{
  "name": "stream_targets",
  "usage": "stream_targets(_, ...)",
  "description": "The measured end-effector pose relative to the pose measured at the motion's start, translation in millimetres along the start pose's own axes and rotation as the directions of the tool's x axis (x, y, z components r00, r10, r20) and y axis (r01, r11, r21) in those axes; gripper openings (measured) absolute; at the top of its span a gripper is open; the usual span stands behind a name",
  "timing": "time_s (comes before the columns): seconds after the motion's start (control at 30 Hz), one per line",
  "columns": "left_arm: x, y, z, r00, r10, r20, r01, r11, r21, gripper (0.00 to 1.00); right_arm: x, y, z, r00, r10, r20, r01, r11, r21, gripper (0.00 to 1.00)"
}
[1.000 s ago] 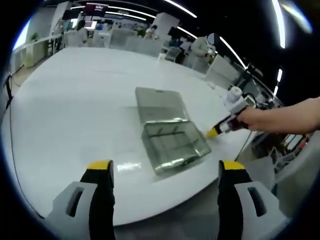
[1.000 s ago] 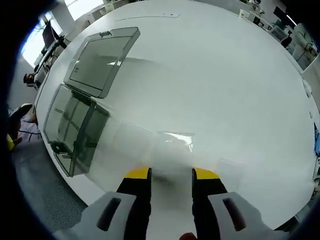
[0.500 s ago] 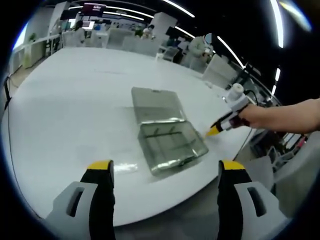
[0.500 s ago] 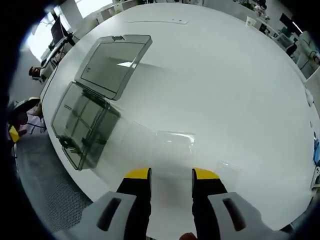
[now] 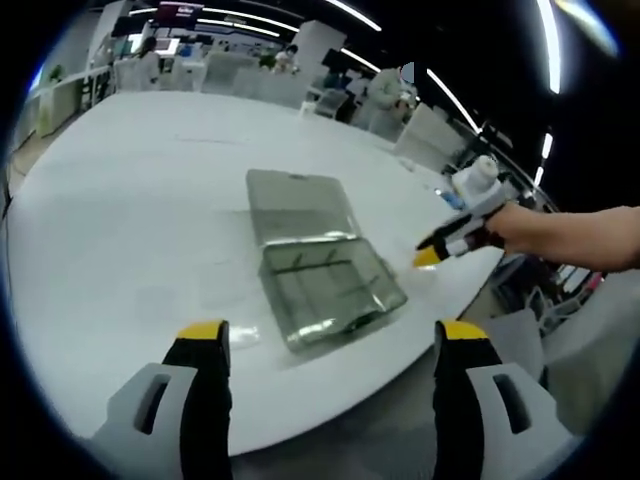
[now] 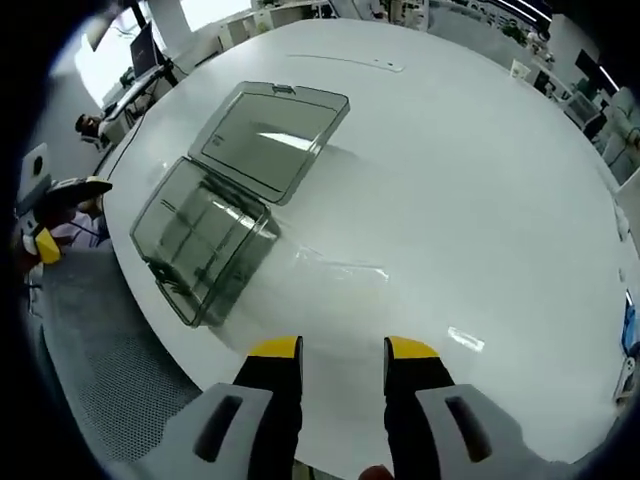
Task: Insert the divider into the dual guide fixture by aligning both edges with the guide slots and pushing it downward to the bottom, including one-sided entry, uneven engagement, binding, and posture correction.
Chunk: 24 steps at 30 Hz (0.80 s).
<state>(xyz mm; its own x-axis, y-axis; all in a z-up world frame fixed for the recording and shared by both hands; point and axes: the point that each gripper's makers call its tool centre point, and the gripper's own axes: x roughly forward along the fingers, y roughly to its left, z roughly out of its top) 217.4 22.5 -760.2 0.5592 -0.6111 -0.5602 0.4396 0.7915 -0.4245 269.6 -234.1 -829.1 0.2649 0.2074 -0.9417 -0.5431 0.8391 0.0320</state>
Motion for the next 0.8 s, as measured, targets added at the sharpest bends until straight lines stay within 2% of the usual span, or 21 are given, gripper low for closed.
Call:
stream_targets(0.53, 18.0, -17.8, 9.1, 0.997, -0.075, 0.007, 0.075, 0.997, -0.003, 0.78, -27.6, 32.0, 21.5, 0.996, 0.033, 0.083, -0.024, 0.994, -0.108, 0.27)
stream_targets(0.8, 24.0, -36.2, 18.3, 0.988, -0.153, 0.036, 0.154, 0.988, -0.032, 0.74, -42.6, 53.0, 32.6, 0.988, 0.051, 0.144, -0.029, 0.988, -0.149, 0.27)
